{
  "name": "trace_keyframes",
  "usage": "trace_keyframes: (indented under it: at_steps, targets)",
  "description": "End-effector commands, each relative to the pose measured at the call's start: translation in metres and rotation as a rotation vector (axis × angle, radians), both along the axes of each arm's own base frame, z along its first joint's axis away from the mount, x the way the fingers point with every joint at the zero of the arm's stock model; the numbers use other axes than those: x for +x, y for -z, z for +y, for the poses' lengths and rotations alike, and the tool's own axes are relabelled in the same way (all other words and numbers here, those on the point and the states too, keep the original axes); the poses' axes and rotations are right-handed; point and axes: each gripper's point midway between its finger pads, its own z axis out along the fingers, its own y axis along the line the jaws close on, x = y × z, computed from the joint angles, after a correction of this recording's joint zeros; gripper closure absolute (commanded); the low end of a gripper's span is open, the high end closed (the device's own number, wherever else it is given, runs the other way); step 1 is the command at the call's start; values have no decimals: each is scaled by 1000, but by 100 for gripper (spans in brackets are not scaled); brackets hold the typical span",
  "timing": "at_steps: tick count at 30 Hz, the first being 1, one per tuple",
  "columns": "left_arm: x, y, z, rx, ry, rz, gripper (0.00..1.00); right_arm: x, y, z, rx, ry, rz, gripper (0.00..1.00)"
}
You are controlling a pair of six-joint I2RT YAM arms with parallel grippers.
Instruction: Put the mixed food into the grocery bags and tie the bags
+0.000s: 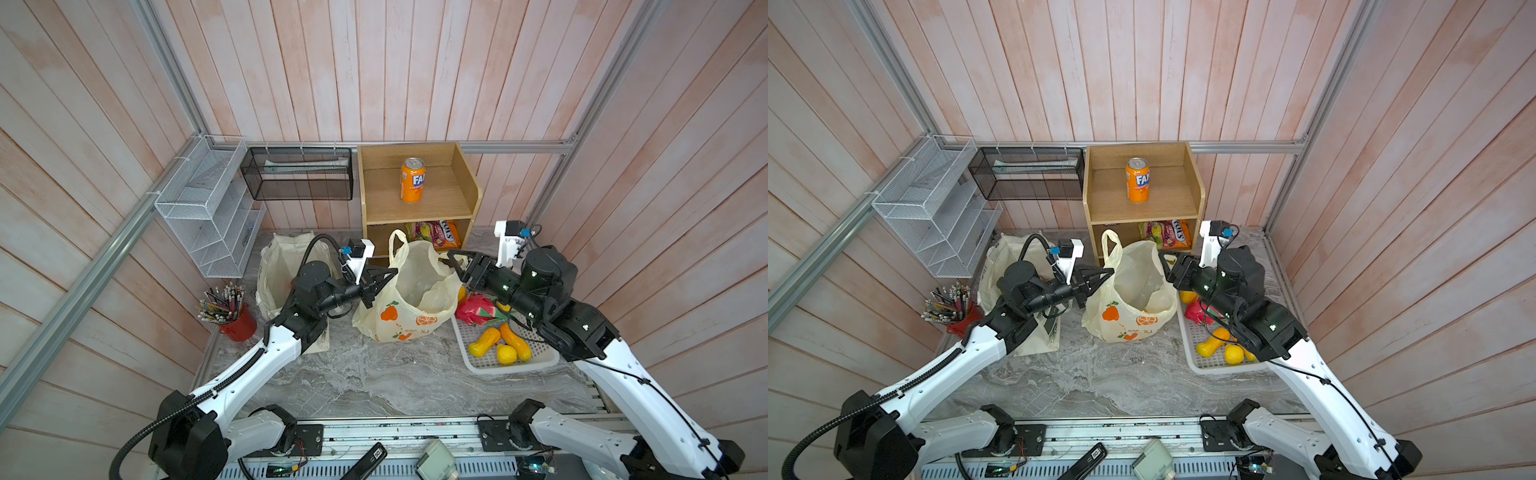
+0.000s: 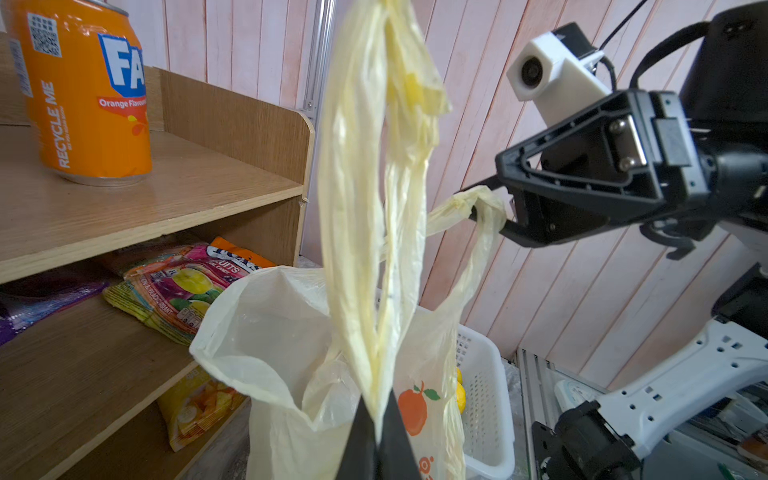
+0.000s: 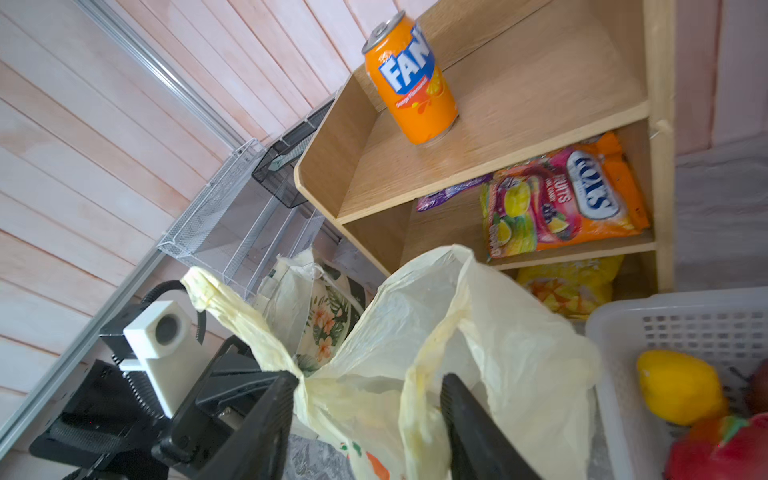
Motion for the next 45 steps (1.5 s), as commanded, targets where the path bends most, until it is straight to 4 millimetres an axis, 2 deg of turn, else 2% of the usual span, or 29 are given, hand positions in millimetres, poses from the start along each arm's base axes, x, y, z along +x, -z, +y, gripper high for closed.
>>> trace_keyframes:
  at_steps: [1, 3, 5, 8, 11, 16, 21, 24, 26, 28, 33, 34, 37, 41, 43, 45]
  targets:
    - [-16, -16, -6, -38, 116, -13, 100, 10, -17, -28, -98, 59, -51, 40]
    - [-18, -15, -7, -34, 139, -6, 100, 16, -30, -31, -115, 39, -80, 40]
    - [-19, -13, -9, -29, 160, 3, 100, 17, -44, -24, -139, -3, -123, 40]
    - [-23, -11, -12, -25, 204, 17, 100, 16, -59, 3, -152, -154, -193, 40]
    - [-24, -9, -15, -22, 246, 32, 100, 12, -65, 33, -138, -311, -251, 38]
    - [-24, -9, -19, -19, 281, 38, 100, 4, -60, 75, -116, -491, -297, 35]
    - [-22, -8, -22, -17, 297, 42, 100, 7, -38, 106, -119, -553, -253, 34]
    - [-22, -9, -24, -17, 310, 40, 100, 14, -29, 112, -113, -550, -230, 36]
    - [-21, -8, -24, -15, 314, 42, 100, 17, -27, 115, -104, -550, -221, 43]
    - [-20, -6, -24, -13, 316, 47, 100, 19, -29, 119, -86, -557, -219, 55]
    - [-15, -5, -24, -12, 310, 50, 100, 16, -31, 129, -20, -615, -202, 97]
    - [-14, -5, -23, -13, 307, 51, 100, 16, -31, 129, -13, -614, -201, 100]
    - [-10, -3, -22, -11, 285, 51, 100, 19, -36, 125, 12, -573, -209, 100]
    - [8, 4, -18, 0, 170, 65, 100, 26, -49, 114, 42, -483, -221, 100]
    - [14, 5, -14, 8, 118, 59, 88, 29, -53, 110, 55, -448, -221, 100]
    - [18, 5, -10, 11, 77, 44, 83, 33, -57, 104, 67, -402, -224, 100]
